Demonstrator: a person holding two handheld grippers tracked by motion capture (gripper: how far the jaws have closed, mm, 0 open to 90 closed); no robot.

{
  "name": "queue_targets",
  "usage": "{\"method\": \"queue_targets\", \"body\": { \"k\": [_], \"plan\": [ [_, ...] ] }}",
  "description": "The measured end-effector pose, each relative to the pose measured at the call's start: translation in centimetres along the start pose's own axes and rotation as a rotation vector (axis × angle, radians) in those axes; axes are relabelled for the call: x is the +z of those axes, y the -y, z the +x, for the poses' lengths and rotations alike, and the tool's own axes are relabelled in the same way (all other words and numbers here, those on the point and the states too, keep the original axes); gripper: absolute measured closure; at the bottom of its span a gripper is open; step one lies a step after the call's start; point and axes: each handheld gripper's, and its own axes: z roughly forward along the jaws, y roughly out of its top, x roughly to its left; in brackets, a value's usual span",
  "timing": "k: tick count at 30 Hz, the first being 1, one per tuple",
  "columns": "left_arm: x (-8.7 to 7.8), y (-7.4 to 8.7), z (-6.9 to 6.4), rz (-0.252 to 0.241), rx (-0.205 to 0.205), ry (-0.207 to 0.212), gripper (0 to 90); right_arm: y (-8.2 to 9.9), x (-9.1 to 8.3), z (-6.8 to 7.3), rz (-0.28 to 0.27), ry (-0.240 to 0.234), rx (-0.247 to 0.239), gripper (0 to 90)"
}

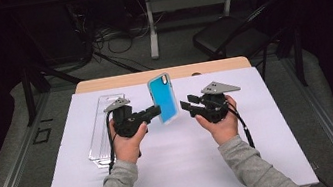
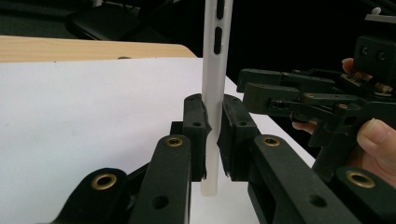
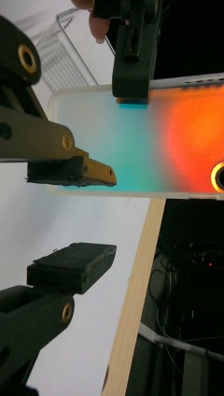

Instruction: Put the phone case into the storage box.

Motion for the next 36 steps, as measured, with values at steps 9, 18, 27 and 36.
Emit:
{"method": "queue_targets", "body": {
  "k": [9, 18, 27, 36],
  "plan": [
    [-0.9, -0.2, 0.4, -0.003, 0.013, 0.018, 81.8, -0.5, -0.2, 0.0, 0.021, -0.036, -0.002, 53.8],
    [-1.9, -0.3, 0.5, -0.004, 0.038, 0.046, 81.8, -1.2, -1.0, 0.1, 0.012, -0.099, -0.011, 52.5],
    [-2.7, -0.3, 0.7, 0.0, 0.048, 0.071, 81.8, -1.5, -1.5, 0.1, -0.001, -0.118, -0.056, 48.2],
    [-3.3, -0.1, 1.0, 0.01, 0.071, 0.095, 81.8, -1.5, -1.6, 0.1, 0.008, -0.187, -0.039, 44.0]
  ]
}}
